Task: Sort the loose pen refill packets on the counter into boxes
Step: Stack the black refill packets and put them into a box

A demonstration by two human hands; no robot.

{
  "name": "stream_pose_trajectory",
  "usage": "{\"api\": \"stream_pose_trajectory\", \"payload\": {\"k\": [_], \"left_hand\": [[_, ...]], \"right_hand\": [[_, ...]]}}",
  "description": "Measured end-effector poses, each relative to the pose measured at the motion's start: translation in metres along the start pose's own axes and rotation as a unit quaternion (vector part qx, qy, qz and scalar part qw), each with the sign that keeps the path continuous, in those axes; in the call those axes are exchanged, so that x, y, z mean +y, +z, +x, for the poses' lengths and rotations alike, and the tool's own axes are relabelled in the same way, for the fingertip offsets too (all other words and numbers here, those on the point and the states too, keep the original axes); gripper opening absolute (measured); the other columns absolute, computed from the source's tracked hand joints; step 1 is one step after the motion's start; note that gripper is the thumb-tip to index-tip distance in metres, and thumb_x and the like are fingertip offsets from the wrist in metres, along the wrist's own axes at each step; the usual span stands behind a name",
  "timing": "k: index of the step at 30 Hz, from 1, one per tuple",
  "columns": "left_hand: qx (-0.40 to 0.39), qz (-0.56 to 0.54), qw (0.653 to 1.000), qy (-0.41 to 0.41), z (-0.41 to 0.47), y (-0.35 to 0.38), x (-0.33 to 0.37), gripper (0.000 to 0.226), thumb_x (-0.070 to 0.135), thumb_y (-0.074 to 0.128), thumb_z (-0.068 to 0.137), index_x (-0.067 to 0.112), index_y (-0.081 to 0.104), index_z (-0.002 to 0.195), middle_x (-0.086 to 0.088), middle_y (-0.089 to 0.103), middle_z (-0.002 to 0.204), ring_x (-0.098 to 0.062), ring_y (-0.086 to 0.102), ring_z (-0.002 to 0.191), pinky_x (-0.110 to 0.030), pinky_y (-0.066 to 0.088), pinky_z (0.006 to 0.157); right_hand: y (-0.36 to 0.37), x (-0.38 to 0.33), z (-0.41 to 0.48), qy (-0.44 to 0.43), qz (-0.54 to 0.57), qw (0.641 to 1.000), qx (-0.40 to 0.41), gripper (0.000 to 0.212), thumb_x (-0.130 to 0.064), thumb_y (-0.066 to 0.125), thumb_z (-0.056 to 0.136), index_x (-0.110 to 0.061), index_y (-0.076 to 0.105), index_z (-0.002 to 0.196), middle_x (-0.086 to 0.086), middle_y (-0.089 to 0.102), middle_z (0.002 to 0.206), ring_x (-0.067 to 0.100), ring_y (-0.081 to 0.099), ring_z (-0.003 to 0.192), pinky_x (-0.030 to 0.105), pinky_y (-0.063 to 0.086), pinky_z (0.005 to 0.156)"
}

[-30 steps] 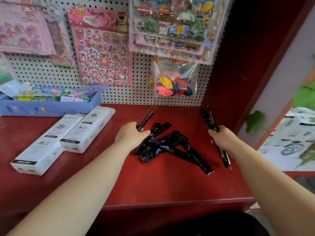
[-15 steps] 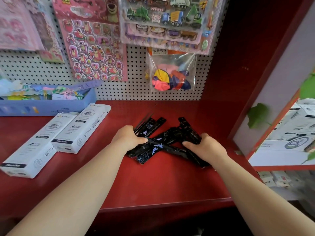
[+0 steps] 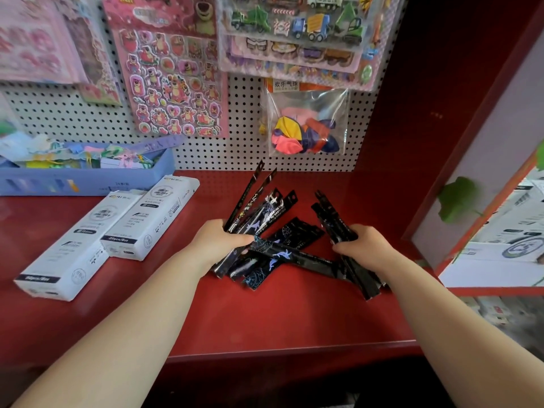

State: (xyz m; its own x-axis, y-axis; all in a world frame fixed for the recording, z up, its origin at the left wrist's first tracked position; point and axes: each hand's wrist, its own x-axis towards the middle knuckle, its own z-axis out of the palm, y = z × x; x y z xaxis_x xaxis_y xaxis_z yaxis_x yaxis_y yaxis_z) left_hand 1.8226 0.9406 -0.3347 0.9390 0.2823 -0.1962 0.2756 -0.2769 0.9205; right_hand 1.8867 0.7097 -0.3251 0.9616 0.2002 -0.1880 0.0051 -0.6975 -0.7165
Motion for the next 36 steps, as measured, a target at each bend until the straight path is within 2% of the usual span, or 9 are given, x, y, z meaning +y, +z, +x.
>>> {"api": "stream_pose_trajectory", "payload": {"k": [4, 9, 16, 18, 21, 28, 31, 34, 36], "left_hand": [[0.003, -0.026, 1.000, 0.008, 0.001, -0.004, -0.004, 0.012, 0.008, 0.062, 0.081, 0.012, 0.058, 0.091, -0.003, 0.065, 0.076, -0.002, 0.065, 0.052, -0.016, 0.051, 0.049], [0.014, -0.045, 0.999, 0.023, 0.000, -0.005, -0.006, 0.021, 0.005, 0.055, 0.085, 0.016, 0.051, 0.103, 0.004, 0.066, 0.082, -0.002, 0.065, 0.056, -0.017, 0.052, 0.052], [0.033, -0.060, 0.997, 0.023, -0.005, -0.010, -0.005, 0.033, -0.006, 0.045, 0.083, 0.015, 0.041, 0.108, 0.000, 0.063, 0.083, -0.015, 0.056, 0.062, -0.026, 0.047, 0.061], [0.036, -0.048, 0.998, 0.019, -0.005, -0.010, -0.006, 0.032, -0.004, 0.047, 0.083, 0.014, 0.042, 0.109, 0.000, 0.062, 0.078, -0.014, 0.054, 0.060, -0.026, 0.045, 0.063], [0.034, 0.022, 0.999, 0.028, -0.006, -0.007, -0.003, 0.029, 0.006, 0.054, 0.082, 0.014, 0.046, 0.108, -0.001, 0.054, 0.062, -0.013, 0.050, 0.058, -0.025, 0.038, 0.059], [0.013, 0.101, 0.993, 0.058, -0.005, 0.019, 0.016, 0.030, 0.016, 0.063, 0.081, 0.011, 0.048, 0.106, 0.003, 0.058, 0.083, -0.006, 0.050, 0.056, -0.012, 0.035, 0.044], [0.002, 0.132, 0.990, 0.045, -0.005, 0.023, 0.016, 0.027, 0.018, 0.062, 0.083, 0.012, 0.045, 0.103, -0.004, 0.059, 0.098, -0.007, 0.050, 0.057, -0.016, 0.033, 0.048], [-0.013, 0.153, 0.988, 0.033, -0.009, 0.022, 0.012, 0.017, 0.019, 0.063, 0.082, 0.014, 0.048, 0.090, 0.001, 0.057, 0.076, -0.010, 0.051, 0.053, -0.018, 0.035, 0.049], [-0.020, 0.147, 0.989, 0.021, -0.013, 0.020, 0.008, 0.015, 0.017, 0.063, 0.081, 0.017, 0.048, 0.081, 0.003, 0.054, 0.067, -0.010, 0.051, 0.052, -0.019, 0.036, 0.051]], "right_hand": [[-0.001, -0.006, -0.003, -0.046, 0.044, 0.998, -0.007, 0.022, -0.008, 0.065, 0.079, -0.021, 0.049, 0.069, 0.002, 0.055, 0.069, 0.022, 0.057, 0.073, 0.029, 0.045, 0.068], [0.010, -0.016, -0.006, -0.102, -0.018, 0.995, -0.001, 0.012, -0.010, 0.062, 0.082, -0.011, 0.053, 0.090, -0.004, 0.049, 0.071, 0.015, 0.048, 0.072, 0.011, 0.032, 0.051], [0.010, -0.026, -0.009, -0.126, -0.028, 0.992, -0.016, 0.018, -0.010, 0.062, 0.082, -0.008, 0.058, 0.099, 0.000, 0.055, 0.077, 0.018, 0.053, 0.078, 0.025, 0.034, 0.053], [0.002, -0.025, -0.008, -0.094, 0.007, 0.996, 0.005, 0.016, -0.009, 0.063, 0.081, -0.007, 0.059, 0.097, 0.005, 0.057, 0.079, 0.019, 0.054, 0.076, 0.025, 0.037, 0.061], [-0.017, -0.020, -0.011, 0.013, 0.074, 0.997, -0.009, 0.004, -0.007, 0.061, 0.081, -0.007, 0.057, 0.083, 0.006, 0.054, 0.067, 0.018, 0.051, 0.060, 0.027, 0.040, 0.055], [-0.028, 0.003, -0.034, 0.127, 0.097, 0.974, -0.162, 0.007, -0.004, 0.048, 0.089, -0.004, 0.048, 0.081, 0.010, 0.064, 0.056, 0.016, 0.061, 0.038, 0.020, 0.047, 0.037], [-0.017, 0.014, -0.034, 0.130, 0.131, 0.974, -0.132, 0.002, -0.005, 0.048, 0.088, -0.003, 0.047, 0.087, 0.011, 0.066, 0.059, 0.016, 0.063, 0.041, 0.023, 0.050, 0.043], [-0.009, 0.015, -0.028, 0.126, 0.193, 0.971, -0.069, 0.004, -0.004, 0.051, 0.088, -0.002, 0.050, 0.085, 0.014, 0.063, 0.066, 0.016, 0.062, 0.039, 0.021, 0.048, 0.038], [-0.004, 0.011, -0.022, 0.119, 0.222, 0.967, -0.039, 0.006, -0.004, 0.053, 0.086, -0.002, 0.051, 0.080, 0.015, 0.061, 0.071, 0.022, 0.062, 0.049, 0.027, 0.053, 0.048]]}}
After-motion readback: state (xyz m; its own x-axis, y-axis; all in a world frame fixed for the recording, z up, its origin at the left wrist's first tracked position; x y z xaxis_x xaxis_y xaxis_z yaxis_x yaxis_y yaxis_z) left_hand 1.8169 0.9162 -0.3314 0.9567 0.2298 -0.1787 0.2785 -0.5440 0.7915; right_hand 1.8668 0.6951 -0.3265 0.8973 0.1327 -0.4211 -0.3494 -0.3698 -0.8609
